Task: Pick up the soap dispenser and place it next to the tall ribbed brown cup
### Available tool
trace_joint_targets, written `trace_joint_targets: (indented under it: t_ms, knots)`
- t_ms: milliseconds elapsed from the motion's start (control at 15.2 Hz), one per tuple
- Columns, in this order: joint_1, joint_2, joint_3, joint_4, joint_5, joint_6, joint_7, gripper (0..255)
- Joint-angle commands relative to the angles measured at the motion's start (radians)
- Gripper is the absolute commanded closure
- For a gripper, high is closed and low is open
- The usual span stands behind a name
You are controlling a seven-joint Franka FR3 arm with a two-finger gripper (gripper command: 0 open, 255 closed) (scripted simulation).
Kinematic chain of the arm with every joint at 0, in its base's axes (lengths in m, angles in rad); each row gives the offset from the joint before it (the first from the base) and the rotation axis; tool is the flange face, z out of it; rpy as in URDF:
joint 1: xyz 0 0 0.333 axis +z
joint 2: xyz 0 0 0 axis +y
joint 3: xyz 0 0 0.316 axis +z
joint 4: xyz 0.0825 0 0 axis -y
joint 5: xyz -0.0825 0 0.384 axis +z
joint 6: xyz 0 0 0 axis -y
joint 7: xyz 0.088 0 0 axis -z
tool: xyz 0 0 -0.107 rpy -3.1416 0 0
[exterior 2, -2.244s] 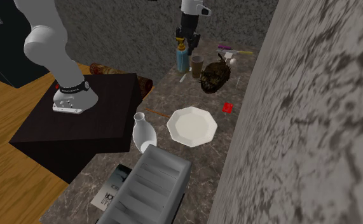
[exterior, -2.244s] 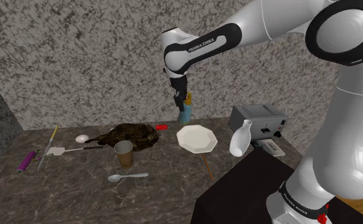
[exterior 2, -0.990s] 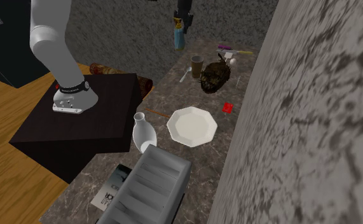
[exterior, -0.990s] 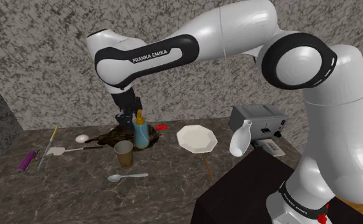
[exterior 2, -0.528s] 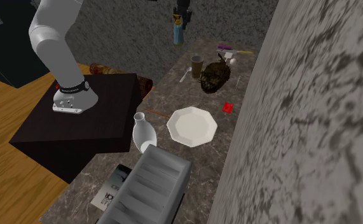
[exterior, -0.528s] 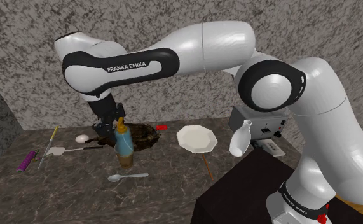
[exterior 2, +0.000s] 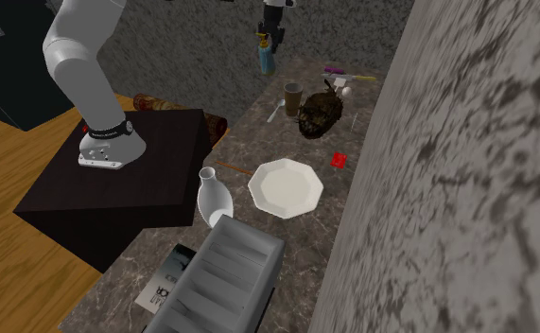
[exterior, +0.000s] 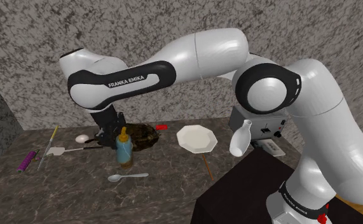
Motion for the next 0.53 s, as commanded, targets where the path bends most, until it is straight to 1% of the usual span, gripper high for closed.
trace_joint_targets:
  t_ms: [0,462]
  knots:
    - [-0.001,0.006,-0.001,-0.015,-0.001,0.022,0.001,255]
    - [-0.002,0.036,-0.003,-0.059,-0.005,0.095,0.007,255]
